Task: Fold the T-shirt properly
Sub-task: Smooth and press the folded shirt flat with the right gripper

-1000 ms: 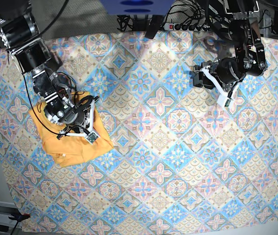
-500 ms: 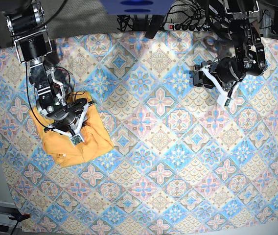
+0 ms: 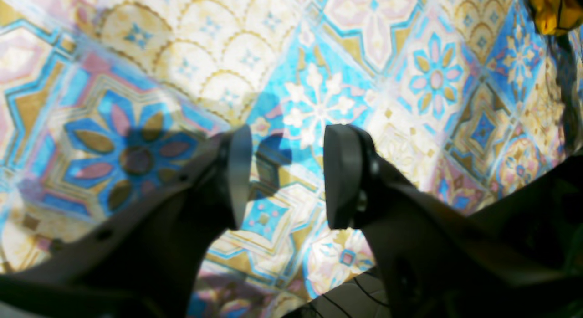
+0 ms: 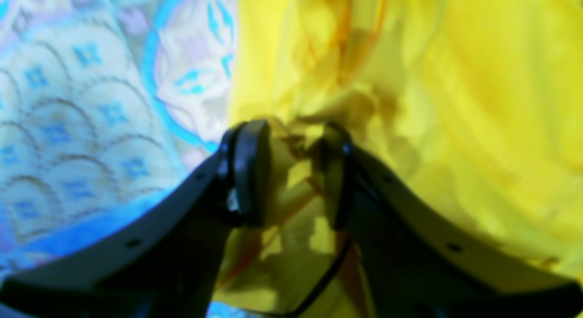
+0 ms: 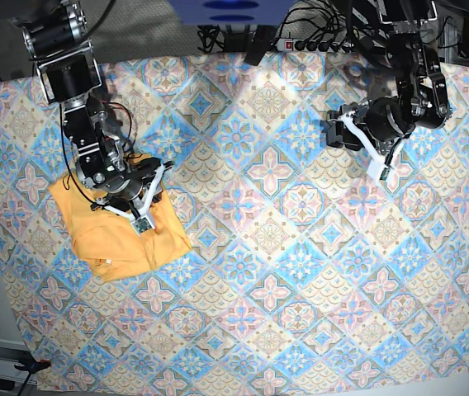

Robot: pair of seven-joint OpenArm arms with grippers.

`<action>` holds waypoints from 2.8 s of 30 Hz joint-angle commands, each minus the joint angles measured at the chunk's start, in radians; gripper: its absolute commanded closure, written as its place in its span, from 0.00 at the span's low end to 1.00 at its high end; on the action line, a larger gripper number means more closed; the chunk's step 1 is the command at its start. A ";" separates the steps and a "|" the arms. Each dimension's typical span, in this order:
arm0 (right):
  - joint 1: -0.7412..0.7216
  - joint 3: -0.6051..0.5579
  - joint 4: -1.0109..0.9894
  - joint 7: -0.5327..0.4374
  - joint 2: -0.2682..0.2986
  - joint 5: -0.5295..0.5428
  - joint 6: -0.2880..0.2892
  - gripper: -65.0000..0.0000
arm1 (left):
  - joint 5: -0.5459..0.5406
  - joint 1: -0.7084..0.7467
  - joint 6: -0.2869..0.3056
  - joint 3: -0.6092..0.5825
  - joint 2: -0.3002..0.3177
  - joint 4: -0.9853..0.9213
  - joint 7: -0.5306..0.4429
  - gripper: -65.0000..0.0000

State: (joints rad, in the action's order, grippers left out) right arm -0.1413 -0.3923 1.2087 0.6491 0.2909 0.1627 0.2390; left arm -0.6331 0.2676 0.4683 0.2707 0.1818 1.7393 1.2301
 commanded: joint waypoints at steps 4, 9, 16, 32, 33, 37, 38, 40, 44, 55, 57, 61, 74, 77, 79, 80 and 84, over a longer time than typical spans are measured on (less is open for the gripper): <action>-0.022 0.010 -0.030 -0.030 0.008 -0.005 -0.007 0.69 | -0.017 -0.006 0.005 0.002 0.009 0.018 -0.014 0.61; -0.022 0.016 -0.007 -0.028 0.012 -0.005 -0.007 0.70 | -0.017 -0.006 0.005 0.002 0.009 0.017 -0.014 0.61; -0.024 0.016 -0.002 -0.033 0.034 -0.005 -0.005 0.70 | -0.017 -0.008 0.005 0.002 0.009 0.014 -0.014 0.61; -0.076 0.011 -0.057 -0.025 0.029 -0.005 0.061 1.00 | -0.017 -0.008 0.005 0.002 0.006 0.014 -0.014 0.61; -0.076 0.013 -0.037 -0.025 0.029 -0.005 0.064 1.00 | -0.017 -0.008 0.005 0.002 0.006 0.014 -0.014 0.61; -0.040 0.014 0.064 -0.013 0.034 -0.005 0.067 1.00 | -0.017 -0.008 0.005 0.002 0.006 0.014 -0.014 0.61; -0.033 0.014 0.092 0.002 0.034 -0.005 0.067 1.00 | -0.017 -0.008 0.005 0.002 0.006 0.014 -0.014 0.61; -0.030 0.014 0.150 0.045 0.034 -0.005 0.070 1.00 | -0.017 -0.008 0.005 0.002 0.006 0.012 -0.014 0.61; -0.002 0.008 0.233 0.085 0.034 -0.004 0.070 1.00 | -0.015 -0.008 0.005 0.002 0.006 0.012 -0.016 0.61; 0.013 -0.109 0.196 0.111 0.031 -0.004 0.196 0.98 | -0.014 -0.004 0.005 0.002 0.008 0.011 -0.042 0.61; 0.010 -0.142 0.168 0.111 0.034 -0.004 0.196 0.92 | -0.014 -0.004 0.005 0.002 0.008 0.011 -0.042 0.61; 0.018 -0.101 0.173 0.104 0.035 -0.005 0.191 0.74 | -0.014 -0.004 0.005 0.002 0.008 0.011 -0.042 0.61; 0.047 0.151 0.256 0.102 0.031 -0.005 0.178 0.70 | -0.014 -0.006 0.005 0.002 0.003 0.011 -0.042 0.61; 0.021 0.135 0.191 0.100 0.017 -0.005 0.178 0.76 | -0.014 -0.006 0.005 0.000 0.003 0.011 -0.042 0.61; -0.002 0.091 0.132 0.099 -0.006 -0.005 0.178 0.84 | -0.014 -0.006 0.005 0.000 0.003 0.011 -0.042 0.61; -0.011 0.068 0.107 0.093 -0.012 -0.005 0.178 0.87 | -0.014 -0.004 0.005 0.000 0.003 0.011 -0.042 0.61; -0.053 -0.055 0.016 0.036 -0.015 -0.005 0.178 0.94 | -0.014 -0.003 0.005 0.000 0.002 0.011 -0.042 0.61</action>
State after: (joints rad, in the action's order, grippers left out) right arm -0.1711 -0.4568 1.2137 0.6888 0.2634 0.1493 0.4126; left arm -0.6312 0.2687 0.4683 0.2699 0.1787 1.7351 1.2007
